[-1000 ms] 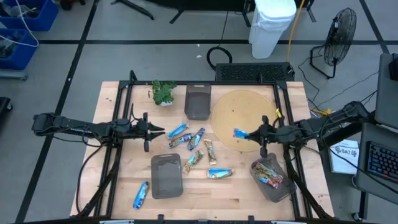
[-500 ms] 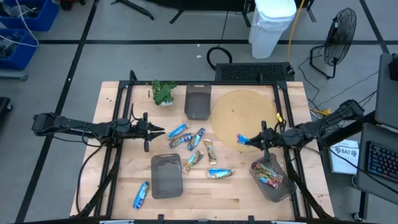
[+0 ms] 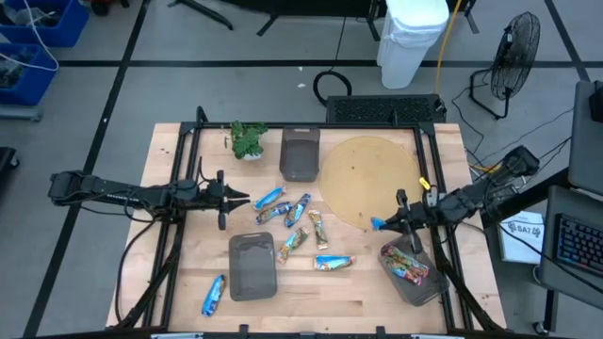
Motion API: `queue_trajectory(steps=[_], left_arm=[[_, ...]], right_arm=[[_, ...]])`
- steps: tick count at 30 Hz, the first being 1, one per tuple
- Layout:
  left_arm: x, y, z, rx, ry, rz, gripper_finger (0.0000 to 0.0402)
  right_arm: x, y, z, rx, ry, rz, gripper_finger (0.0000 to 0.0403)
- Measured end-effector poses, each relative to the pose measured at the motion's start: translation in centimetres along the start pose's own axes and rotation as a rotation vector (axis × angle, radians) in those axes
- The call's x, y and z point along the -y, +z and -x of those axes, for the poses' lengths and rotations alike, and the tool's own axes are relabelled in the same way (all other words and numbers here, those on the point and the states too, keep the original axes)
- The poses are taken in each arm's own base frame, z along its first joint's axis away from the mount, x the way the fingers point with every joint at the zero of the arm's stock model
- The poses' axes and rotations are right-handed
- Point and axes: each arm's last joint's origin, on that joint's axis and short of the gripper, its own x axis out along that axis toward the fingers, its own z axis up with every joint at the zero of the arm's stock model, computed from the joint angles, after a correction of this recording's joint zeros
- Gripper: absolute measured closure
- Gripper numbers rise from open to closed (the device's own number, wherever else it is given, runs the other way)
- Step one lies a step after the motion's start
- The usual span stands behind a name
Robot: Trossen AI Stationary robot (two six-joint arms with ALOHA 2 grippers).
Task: Pick and place Granola Bars by type
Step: Put the red granola bar into the bottom right black bin
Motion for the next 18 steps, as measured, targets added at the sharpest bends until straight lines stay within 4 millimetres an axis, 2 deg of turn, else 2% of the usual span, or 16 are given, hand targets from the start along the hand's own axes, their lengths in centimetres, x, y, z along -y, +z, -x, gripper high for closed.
queue_trajectory(steps=[4,9,18], left_arm=[[0.0,0.0,0.0,0.0,0.0,0.0,0.0327],[0.0,0.0,0.0,-0.002,0.0,-0.001,0.0327],[0.0,-0.1,0.0,-0.01,0.001,0.016,0.0327]], right_arm=[[-0.1,-1.4,0.1,0.046,0.04,-0.015,0.0403],[-0.9,0.0,0.8,0.206,0.15,-0.042,0.0403],[-2.3,0.7,1.8,0.285,0.343,-0.047,0.0403]])
